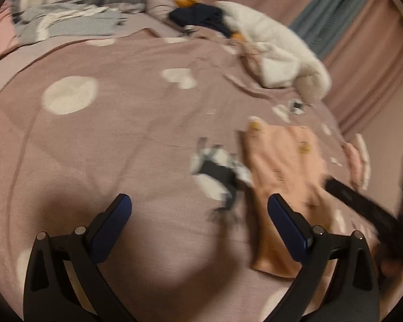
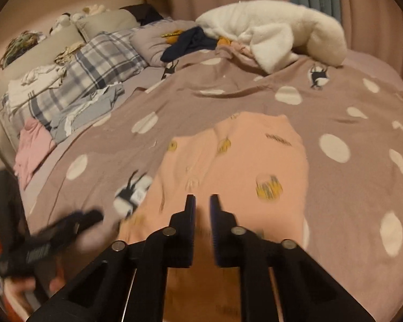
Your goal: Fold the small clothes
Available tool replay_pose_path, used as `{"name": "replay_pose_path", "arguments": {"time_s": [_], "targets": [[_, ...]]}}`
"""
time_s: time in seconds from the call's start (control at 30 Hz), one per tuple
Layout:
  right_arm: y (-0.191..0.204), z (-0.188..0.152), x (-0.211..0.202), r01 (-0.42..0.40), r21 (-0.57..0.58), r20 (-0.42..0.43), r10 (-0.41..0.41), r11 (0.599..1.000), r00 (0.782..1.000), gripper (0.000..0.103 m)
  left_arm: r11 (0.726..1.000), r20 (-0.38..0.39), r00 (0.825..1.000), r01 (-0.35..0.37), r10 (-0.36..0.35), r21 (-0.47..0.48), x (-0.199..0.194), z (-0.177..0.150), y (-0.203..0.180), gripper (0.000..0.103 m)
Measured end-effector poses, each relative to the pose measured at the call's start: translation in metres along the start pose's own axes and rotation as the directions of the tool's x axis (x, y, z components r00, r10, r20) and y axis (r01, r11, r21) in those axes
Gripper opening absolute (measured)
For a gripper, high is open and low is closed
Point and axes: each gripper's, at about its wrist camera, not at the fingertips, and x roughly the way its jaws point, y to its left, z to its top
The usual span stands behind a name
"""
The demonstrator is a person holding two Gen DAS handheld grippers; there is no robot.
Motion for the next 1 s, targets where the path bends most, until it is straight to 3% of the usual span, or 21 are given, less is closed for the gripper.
{"name": "replay_pose_path", "arguments": {"time_s": [0.17, 0.23, 0.33, 0.4, 0.47, 0.53, 0.57, 0.63, 0.73, 0.9, 1.0], "targets": [[-0.019, 0.026, 0.017, 0.048, 0.068, -0.021, -0.047, 0.997, 0.999, 0.009, 0.98, 0.048, 0.997, 0.051, -0.061, 0.193, -0.015, -0.006, -0.056, 0.095], [-0.025, 0.027, 0.018, 0.042, 0.09, -0.024, -0.04, 0.995, 0.999, 0.009, 0.967, 0.049, 0.992, 0.102, -0.116, 0.234, -0.019, -0.009, -0.075, 0.095], [-0.038, 0.02, 0.02, 0.056, 0.118, -0.049, -0.051, 0.991, 0.997, 0.009, 0.94, -0.043, 0.969, 0.248, -0.245, 0.232, -0.008, -0.014, -0.093, 0.095], [-0.052, 0.015, 0.024, 0.055, 0.152, -0.071, -0.044, 0.987, 0.996, 0.009, 0.927, -0.096, 0.96, 0.278, -0.262, 0.252, 0.003, -0.022, -0.101, 0.095], [-0.065, 0.008, 0.025, 0.051, 0.185, -0.083, -0.036, 0.981, 0.996, 0.009, 0.924, -0.135, 0.969, 0.241, -0.209, 0.298, 0.017, -0.031, -0.104, 0.095], [-0.074, 0.002, 0.024, 0.051, 0.206, -0.09, -0.032, 0.977, 0.995, 0.009, 0.952, -0.197, 0.975, 0.153, -0.101, 0.267, 0.037, -0.035, -0.093, 0.095], [-0.078, -0.001, 0.023, 0.044, 0.216, -0.089, -0.025, 0.975, 0.996, 0.009, 0.965, -0.22, 0.971, 0.139, -0.089, 0.222, 0.045, -0.034, -0.082, 0.091], [-0.081, -0.006, 0.016, 0.029, 0.223, -0.075, -0.012, 0.974, 0.997, 0.009, 0.971, -0.187, 0.969, 0.19, -0.162, 0.147, 0.041, -0.027, -0.064, 0.092], [-0.084, -0.01, 0.004, 0.07, 0.202, -0.071, -0.057, 0.977, 0.996, 0.009, 0.982, -0.187, 0.967, 0.184, -0.171, 0.052, 0.034, -0.014, -0.041, 0.086], [-0.1, -0.016, -0.014, 0.17, 0.226, -0.091, -0.153, 0.959, 0.984, 0.009, 0.996, -0.137, 0.987, 0.089, -0.084, 0.028, 0.02, -0.002, -0.02, 0.084], [-0.114, -0.02, -0.026, 0.19, 0.263, -0.093, -0.171, 0.946, 0.981, 0.009, 0.997, -0.114, 0.991, 0.077, -0.076, 0.004, 0.011, 0.005, -0.016, 0.084]]}}
